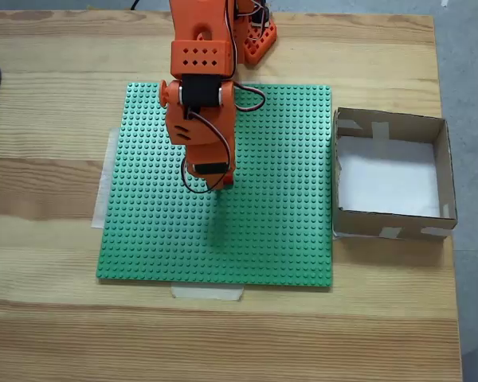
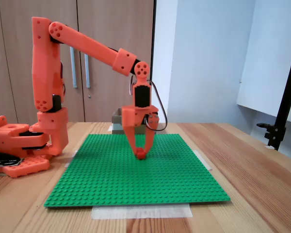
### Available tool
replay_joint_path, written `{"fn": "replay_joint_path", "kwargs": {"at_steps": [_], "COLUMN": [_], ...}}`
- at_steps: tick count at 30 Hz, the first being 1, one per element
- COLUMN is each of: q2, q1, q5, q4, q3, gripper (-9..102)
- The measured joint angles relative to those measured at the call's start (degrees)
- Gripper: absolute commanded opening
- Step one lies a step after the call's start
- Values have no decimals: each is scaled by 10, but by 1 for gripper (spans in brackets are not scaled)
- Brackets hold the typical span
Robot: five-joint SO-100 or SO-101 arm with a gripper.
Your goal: Pick the red lego block and put it in the box.
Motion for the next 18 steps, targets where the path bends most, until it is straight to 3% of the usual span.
{"fn": "replay_joint_path", "kwargs": {"at_steps": [18], "q2": [0], "q1": [-18], "q5": [9], "q4": [91], "q3": [-135], "gripper": [2]}}
